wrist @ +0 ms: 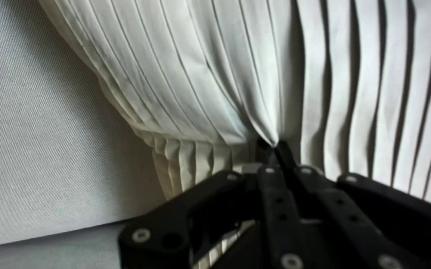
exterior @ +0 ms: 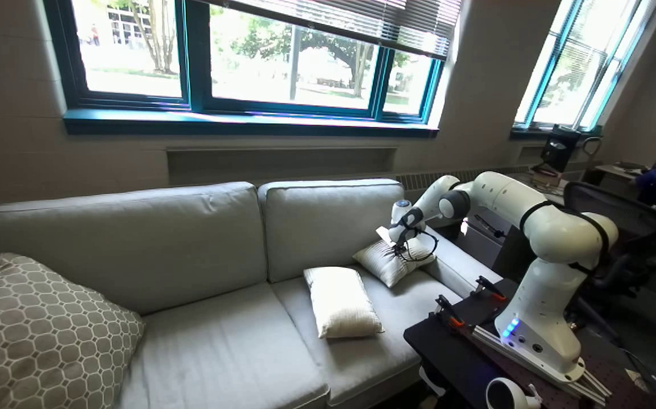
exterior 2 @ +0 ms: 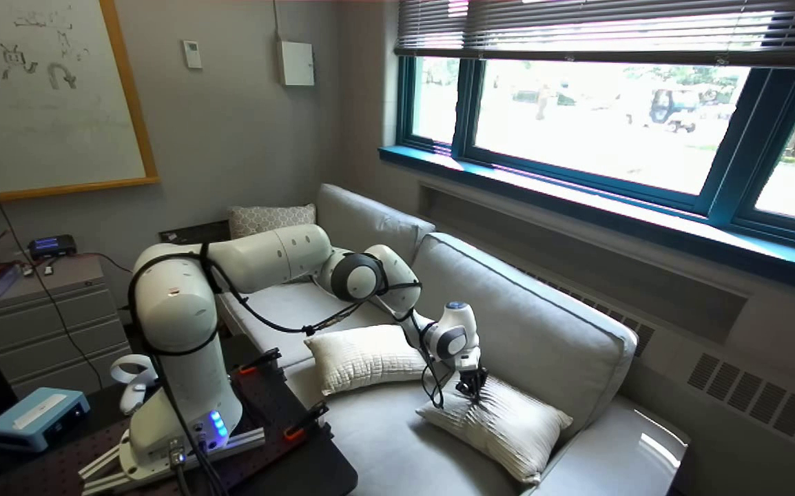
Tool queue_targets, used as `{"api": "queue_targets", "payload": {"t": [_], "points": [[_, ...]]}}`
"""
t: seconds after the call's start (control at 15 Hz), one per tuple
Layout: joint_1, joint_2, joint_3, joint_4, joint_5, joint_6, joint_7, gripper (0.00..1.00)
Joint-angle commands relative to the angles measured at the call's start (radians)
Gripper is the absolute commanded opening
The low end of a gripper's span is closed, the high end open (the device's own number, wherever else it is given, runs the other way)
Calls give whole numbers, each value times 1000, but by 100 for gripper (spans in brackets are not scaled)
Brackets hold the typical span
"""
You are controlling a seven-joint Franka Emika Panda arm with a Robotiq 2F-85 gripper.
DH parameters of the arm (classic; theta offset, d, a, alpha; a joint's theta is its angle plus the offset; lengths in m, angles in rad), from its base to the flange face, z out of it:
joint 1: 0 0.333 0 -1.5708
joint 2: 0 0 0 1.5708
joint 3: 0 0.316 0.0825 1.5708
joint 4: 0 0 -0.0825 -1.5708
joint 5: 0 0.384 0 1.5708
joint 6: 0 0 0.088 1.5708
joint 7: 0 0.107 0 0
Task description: Stack the pillows at the edge of the sofa.
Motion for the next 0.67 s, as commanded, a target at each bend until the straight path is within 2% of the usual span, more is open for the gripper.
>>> {"api": "queue_targets", "payload": {"t": [0.0, 0.07, 0.33, 0.6], "points": [[59, 0, -87, 18, 42, 6, 83, 1], [76, -31, -102, -33, 29, 32, 124, 1], [205, -148, -259, -282, 52, 187, 344, 1], [370, -208, -411, -488, 125, 270, 549, 2]]}}
